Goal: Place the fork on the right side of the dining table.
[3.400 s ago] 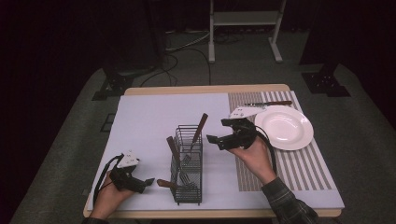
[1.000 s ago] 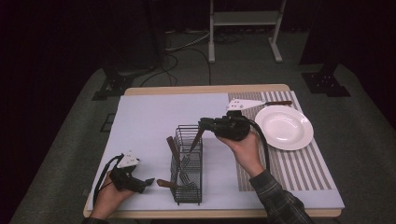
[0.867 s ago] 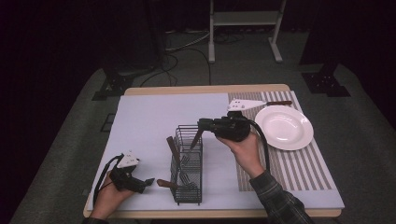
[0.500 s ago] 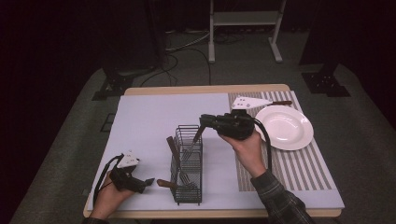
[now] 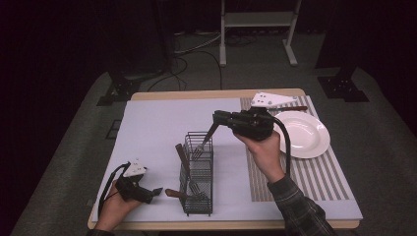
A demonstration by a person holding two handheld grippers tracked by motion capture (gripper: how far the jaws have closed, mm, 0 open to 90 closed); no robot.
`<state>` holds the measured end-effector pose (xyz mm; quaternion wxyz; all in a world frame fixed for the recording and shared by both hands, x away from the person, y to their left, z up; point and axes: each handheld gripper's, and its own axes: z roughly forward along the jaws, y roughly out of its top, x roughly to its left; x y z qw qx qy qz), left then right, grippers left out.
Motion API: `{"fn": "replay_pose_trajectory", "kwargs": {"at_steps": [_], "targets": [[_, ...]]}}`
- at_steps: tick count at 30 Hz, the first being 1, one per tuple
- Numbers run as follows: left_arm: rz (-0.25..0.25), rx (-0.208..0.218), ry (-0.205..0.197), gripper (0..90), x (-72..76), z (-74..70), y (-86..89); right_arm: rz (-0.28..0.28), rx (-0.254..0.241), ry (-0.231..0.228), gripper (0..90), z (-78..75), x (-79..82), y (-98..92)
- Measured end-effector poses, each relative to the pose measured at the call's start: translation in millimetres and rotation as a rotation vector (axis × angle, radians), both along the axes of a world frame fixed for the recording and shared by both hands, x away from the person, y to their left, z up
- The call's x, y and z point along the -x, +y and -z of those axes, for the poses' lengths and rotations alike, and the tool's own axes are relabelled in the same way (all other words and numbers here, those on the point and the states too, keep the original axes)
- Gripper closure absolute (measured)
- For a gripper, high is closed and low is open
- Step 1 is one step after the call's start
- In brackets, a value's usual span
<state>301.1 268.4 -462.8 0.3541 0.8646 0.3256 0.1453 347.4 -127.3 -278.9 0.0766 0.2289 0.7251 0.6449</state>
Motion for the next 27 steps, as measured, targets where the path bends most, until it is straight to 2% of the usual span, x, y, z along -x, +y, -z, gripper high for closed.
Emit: {"fn": "replay_pose_trajectory", "kwargs": {"at_steps": [7, 17, 27], "targets": [[0.000, 0.000, 0.000, 0.0, 0.0, 0.0, 0.0, 0.008, 0.001, -0.028, 80.3, -15.7, 3.1, -3.8], [0.000, 0.000, -0.001, 0.0, -0.1, 0.0, 0.0, 0.031, -0.011, -0.055, 80.3, -30.2, 6.6, -14.1], [0.000, 0.001, 0.000, 0.0, 0.0, 0.1, -0.1, 0.084, -0.023, -0.076, 80.3, -42.1, 9.8, -37.4]]}}
